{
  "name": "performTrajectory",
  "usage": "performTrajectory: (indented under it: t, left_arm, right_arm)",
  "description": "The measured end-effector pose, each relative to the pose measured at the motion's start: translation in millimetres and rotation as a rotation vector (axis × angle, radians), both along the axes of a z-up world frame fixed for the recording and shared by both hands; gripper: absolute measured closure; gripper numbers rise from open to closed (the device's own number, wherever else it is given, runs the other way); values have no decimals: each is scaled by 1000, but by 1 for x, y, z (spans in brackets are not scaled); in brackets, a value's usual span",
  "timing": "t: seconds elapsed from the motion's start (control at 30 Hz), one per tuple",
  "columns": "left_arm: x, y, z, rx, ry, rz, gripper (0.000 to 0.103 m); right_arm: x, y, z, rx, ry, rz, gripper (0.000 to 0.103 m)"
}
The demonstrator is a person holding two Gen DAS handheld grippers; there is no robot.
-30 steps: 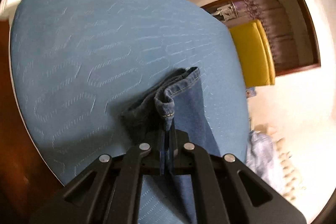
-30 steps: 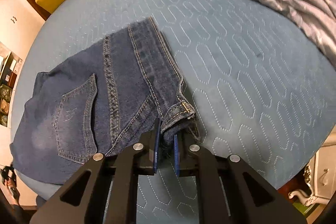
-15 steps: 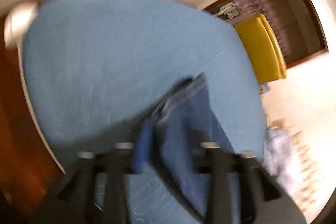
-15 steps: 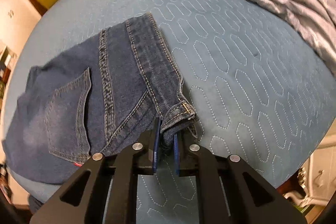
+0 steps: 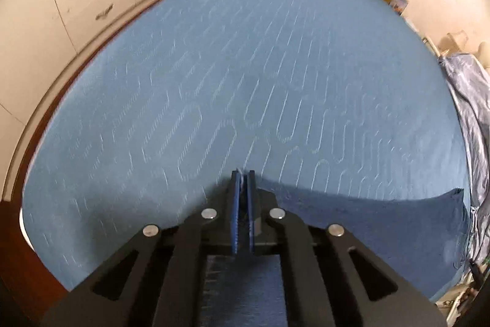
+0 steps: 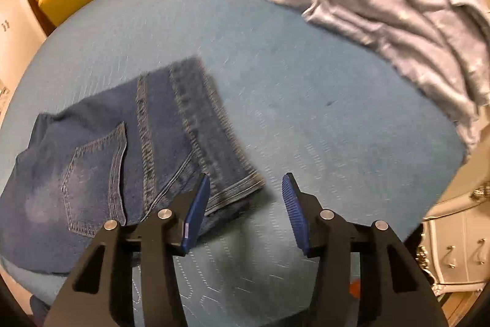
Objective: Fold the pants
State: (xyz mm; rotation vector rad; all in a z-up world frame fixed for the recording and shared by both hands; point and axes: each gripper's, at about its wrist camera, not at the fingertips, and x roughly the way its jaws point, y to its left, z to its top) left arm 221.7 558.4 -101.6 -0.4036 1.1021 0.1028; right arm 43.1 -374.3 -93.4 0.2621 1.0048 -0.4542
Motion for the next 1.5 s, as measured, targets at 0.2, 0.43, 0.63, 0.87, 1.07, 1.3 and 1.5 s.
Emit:
performTrajectory:
  t: [0.2, 0.43, 0.63, 0.87, 1.07, 1.3, 1.5]
  left_arm:
    - [-27, 2, -11, 32, -13, 60, 91]
    - [-89, -14, 27, -10, -187, 205, 48]
    - [-179, -15, 18, -103, -210, 355, 50]
    - [-273, -55, -3, -181, -220, 381, 49]
    - [-266, -54, -11, -304, -243, 453, 61]
    - [-227, -22, -31, -511, -238, 531, 66]
    - [-204, 2, -57, -614, -184, 579, 66]
  right_arm:
    - [41, 58, 36, -14, -70, 180, 54]
    - [138, 214, 35, 40, -95, 607, 57]
    - [209, 308, -9, -6, -44, 797, 82]
    - [268, 275, -52, 62, -20, 664, 91]
    - [276, 270, -55, 76, -62, 635, 91]
    - [275, 281, -56, -1, -59, 609, 92]
    - [245, 275, -11, -35, -123, 545, 74]
